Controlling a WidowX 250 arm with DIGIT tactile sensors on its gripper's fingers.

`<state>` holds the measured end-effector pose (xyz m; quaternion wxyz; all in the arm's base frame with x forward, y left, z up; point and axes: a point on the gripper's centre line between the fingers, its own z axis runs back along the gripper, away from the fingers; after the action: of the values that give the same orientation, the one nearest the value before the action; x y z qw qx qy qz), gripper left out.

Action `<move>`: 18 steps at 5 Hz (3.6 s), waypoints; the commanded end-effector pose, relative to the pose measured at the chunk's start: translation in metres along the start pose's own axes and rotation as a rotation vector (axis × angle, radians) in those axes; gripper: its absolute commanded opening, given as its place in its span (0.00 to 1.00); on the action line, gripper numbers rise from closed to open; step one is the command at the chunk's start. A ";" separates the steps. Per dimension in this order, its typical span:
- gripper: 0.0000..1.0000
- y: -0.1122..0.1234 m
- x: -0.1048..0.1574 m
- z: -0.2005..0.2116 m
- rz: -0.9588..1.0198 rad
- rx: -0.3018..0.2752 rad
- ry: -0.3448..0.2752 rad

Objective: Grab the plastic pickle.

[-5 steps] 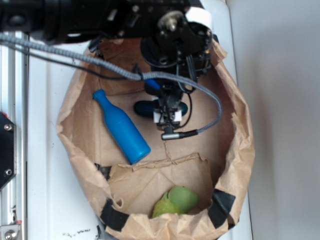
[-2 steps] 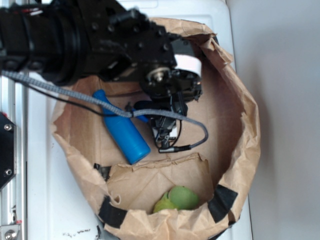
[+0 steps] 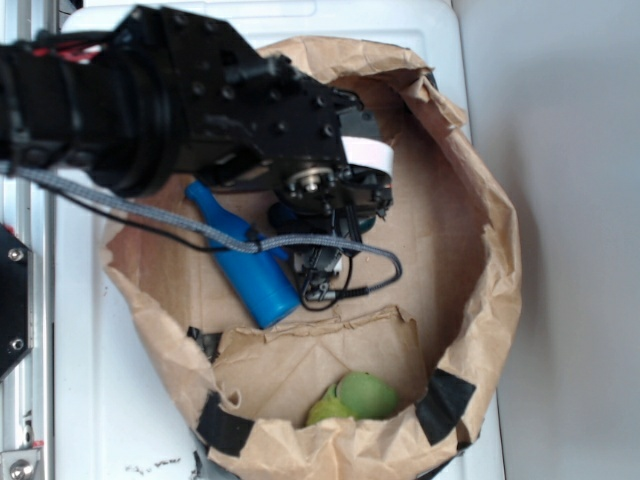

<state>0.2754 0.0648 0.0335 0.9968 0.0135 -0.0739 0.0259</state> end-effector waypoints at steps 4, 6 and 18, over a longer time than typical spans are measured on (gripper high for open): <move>0.00 0.008 0.011 0.073 0.039 -0.059 -0.036; 0.00 0.020 0.006 0.132 0.046 -0.149 -0.001; 0.00 0.006 0.021 0.084 0.075 -0.123 -0.065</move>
<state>0.2756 0.0620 0.0968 0.9941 -0.0597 -0.0697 0.0570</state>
